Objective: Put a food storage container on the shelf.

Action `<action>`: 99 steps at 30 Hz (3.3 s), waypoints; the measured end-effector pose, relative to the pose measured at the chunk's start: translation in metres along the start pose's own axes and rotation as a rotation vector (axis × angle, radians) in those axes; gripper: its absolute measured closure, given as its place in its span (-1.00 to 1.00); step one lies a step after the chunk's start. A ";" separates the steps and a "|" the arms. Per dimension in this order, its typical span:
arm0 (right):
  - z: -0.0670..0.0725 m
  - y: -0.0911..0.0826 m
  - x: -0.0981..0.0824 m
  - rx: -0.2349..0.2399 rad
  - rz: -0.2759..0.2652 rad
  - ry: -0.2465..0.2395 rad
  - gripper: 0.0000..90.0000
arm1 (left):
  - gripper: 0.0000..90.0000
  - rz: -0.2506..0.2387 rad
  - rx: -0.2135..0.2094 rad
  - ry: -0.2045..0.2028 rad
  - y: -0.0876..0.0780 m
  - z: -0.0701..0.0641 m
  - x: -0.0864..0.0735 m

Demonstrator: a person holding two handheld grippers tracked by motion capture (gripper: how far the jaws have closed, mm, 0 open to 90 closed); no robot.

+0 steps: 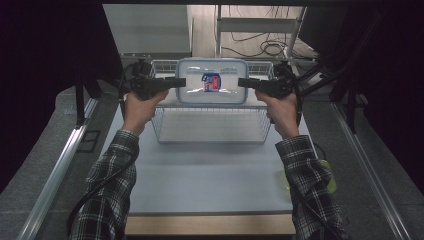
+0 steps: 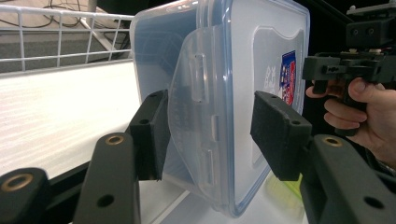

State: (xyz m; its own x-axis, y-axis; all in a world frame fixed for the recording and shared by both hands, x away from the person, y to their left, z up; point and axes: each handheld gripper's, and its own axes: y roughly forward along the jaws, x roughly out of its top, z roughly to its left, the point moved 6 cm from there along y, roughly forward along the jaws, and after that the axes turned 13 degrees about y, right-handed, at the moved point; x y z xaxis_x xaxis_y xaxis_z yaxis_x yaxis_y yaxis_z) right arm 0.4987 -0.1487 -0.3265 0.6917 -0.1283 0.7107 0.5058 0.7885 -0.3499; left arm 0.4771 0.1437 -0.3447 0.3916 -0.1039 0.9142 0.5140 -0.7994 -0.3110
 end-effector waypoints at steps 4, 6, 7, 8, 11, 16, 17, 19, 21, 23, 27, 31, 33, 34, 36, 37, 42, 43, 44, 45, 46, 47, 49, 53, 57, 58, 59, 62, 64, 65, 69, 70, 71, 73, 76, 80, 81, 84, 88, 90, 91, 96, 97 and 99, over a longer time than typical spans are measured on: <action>-0.001 0.001 -0.001 -0.030 -0.009 -0.002 0.17 | 0.04 0.000 0.010 -0.007 0.001 0.001 -0.001; -0.001 0.001 -0.002 -0.026 -0.004 -0.008 0.18 | 0.03 0.003 0.015 -0.016 0.001 0.001 -0.002; -0.002 0.002 -0.002 -0.045 -0.003 -0.015 0.20 | 0.01 0.003 0.018 -0.013 0.002 0.003 -0.002; -0.003 0.003 -0.003 -0.064 0.003 -0.027 0.21 | -0.01 0.002 0.019 -0.018 0.003 0.004 -0.003; -0.006 0.006 -0.006 -0.080 0.013 -0.031 0.24 | -0.04 0.002 0.016 -0.032 0.004 0.006 -0.003; -0.009 0.006 -0.007 -0.094 0.012 -0.015 0.32 | -0.15 0.025 0.033 -0.035 0.006 0.008 -0.004; -0.009 0.005 -0.006 -0.095 0.004 -0.015 0.37 | -0.18 0.023 0.037 -0.027 0.006 0.009 -0.004; -0.009 0.005 -0.006 -0.092 0.006 -0.012 0.36 | -0.20 0.015 0.037 -0.024 0.006 0.011 -0.005; -0.009 0.006 -0.006 -0.089 0.007 -0.008 0.36 | -0.27 0.017 0.071 -0.025 0.006 0.011 -0.005; -0.008 0.007 -0.005 -0.082 0.003 -0.001 0.37 | -0.30 0.026 0.128 -0.010 0.003 0.015 -0.005; -0.006 0.007 -0.002 -0.100 -0.016 -0.002 0.39 | -0.24 0.023 0.127 -0.014 0.001 0.016 -0.007; -0.005 0.008 0.000 -0.117 -0.023 -0.003 0.40 | -0.19 0.020 0.144 -0.011 0.001 0.015 -0.005; -0.005 0.009 0.000 -0.123 -0.025 -0.007 0.40 | -0.19 0.020 0.162 -0.004 0.001 0.014 -0.005; -0.005 0.009 0.000 -0.125 -0.024 -0.007 0.40 | -0.18 0.020 0.164 -0.007 0.002 0.014 -0.005; -0.004 0.008 0.000 -0.127 -0.017 -0.007 0.40 | -0.18 0.022 0.180 0.009 0.001 0.013 -0.004; -0.004 0.008 0.000 -0.126 -0.018 -0.009 0.41 | -0.18 0.022 0.192 0.016 0.001 0.012 -0.004; -0.002 0.008 0.002 -0.133 -0.022 -0.019 0.41 | -0.17 0.024 0.244 0.048 0.000 0.009 -0.001; -0.001 0.008 0.002 -0.137 -0.023 -0.024 0.41 | -0.17 0.027 0.253 0.057 0.000 0.008 -0.001; -0.001 0.008 0.002 -0.142 -0.026 -0.030 0.40 | -0.16 0.028 0.258 0.062 -0.001 0.007 0.000; 0.000 0.008 0.002 -0.141 -0.028 -0.033 0.39 | -0.17 0.028 0.249 0.060 -0.002 0.006 0.000; 0.001 0.007 0.001 -0.135 -0.028 -0.039 0.37 | -0.18 0.025 0.243 0.060 -0.002 0.005 0.000; 0.001 0.006 0.001 -0.132 -0.031 -0.041 0.35 | -0.19 0.023 0.240 0.067 -0.004 0.004 0.000; 0.004 0.003 0.000 -0.120 -0.036 -0.056 0.31 | -0.20 0.017 0.226 0.074 -0.007 0.000 0.000; 0.009 -0.006 -0.004 -0.107 -0.038 -0.094 0.18 | -0.29 0.018 0.201 0.099 -0.014 -0.009 -0.003; 0.012 -0.014 -0.011 -0.126 -0.036 -0.158 0.03 | -0.38 0.043 0.182 0.139 -0.017 -0.018 -0.015; 0.012 -0.016 -0.014 -0.126 -0.028 -0.169 -0.01 | -0.39 0.053 0.181 0.148 -0.018 -0.021 -0.019; 0.013 -0.017 -0.016 -0.127 -0.020 -0.175 -0.05 | -0.40 0.060 0.174 0.159 -0.018 -0.023 -0.022; 0.014 -0.021 -0.024 -0.144 -0.012 -0.212 -0.16 | -0.46 0.093 0.173 0.191 -0.019 -0.029 -0.033; 0.014 -0.024 -0.029 -0.147 -0.012 -0.226 -0.22 | -0.49 0.111 0.175 0.213 -0.020 -0.033 -0.040; 0.014 -0.025 -0.031 -0.148 -0.010 -0.229 -0.25 | -0.50 0.119 0.175 0.218 -0.021 -0.035 -0.044; 0.015 -0.029 -0.045 -0.152 0.003 -0.262 -0.38 | -0.57 0.145 0.154 0.234 -0.023 -0.043 -0.059; 0.016 -0.030 -0.049 -0.154 0.007 -0.275 -0.41 | -0.58 0.152 0.152 0.240 -0.024 -0.045 -0.062; 0.016 -0.031 -0.053 -0.156 0.012 -0.284 -0.43 | -0.59 0.155 0.152 0.245 -0.025 -0.047 -0.065; 0.016 -0.032 -0.061 -0.162 0.021 -0.299 -0.49 | -0.63 0.157 0.147 0.251 -0.027 -0.052 -0.073; 0.017 -0.034 -0.074 -0.166 0.034 -0.320 -0.55 | -0.68 0.161 0.151 0.254 -0.031 -0.058 -0.083; 0.017 -0.036 -0.091 -0.157 0.046 -0.331 -0.63 | -0.79 0.175 0.167 0.262 -0.036 -0.066 -0.097; 0.017 -0.037 -0.095 -0.157 0.051 -0.336 -0.65 | -0.81 0.178 0.169 0.264 -0.037 -0.068 -0.100; 0.016 -0.038 -0.105 -0.160 0.053 -0.348 -0.70 | -0.85 0.177 0.163 0.258 -0.040 -0.073 -0.110; 0.015 -0.040 -0.120 -0.156 0.060 -0.344 -0.75 | -0.87 0.177 0.154 0.252 -0.043 -0.079 -0.126; 0.014 -0.041 -0.126 -0.159 0.062 -0.350 -0.76 | -0.88 0.182 0.151 0.253 -0.044 -0.082 -0.134; 0.013 -0.041 -0.130 -0.163 0.065 -0.356 -0.77 | -0.89 0.183 0.154 0.254 -0.044 -0.083 -0.138; 0.010 -0.044 -0.148 -0.170 0.066 -0.364 -0.81 | -0.92 0.207 0.165 0.252 -0.045 -0.087 -0.155; 0.009 -0.044 -0.151 -0.171 0.064 -0.369 -0.81 | -0.93 0.212 0.169 0.252 -0.046 -0.087 -0.159; 0.007 -0.045 -0.158 -0.173 0.067 -0.372 -0.83 | -0.93 0.220 0.174 0.251 -0.045 -0.088 -0.166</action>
State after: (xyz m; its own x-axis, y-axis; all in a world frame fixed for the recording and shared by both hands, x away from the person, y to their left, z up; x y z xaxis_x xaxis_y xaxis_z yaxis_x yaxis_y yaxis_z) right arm 0.3634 -0.1598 -0.4187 0.5087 0.1709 0.8438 0.5672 0.6708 -0.4778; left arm 0.3213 0.1449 -0.4594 0.3189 -0.4210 0.8491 0.5687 -0.6317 -0.5268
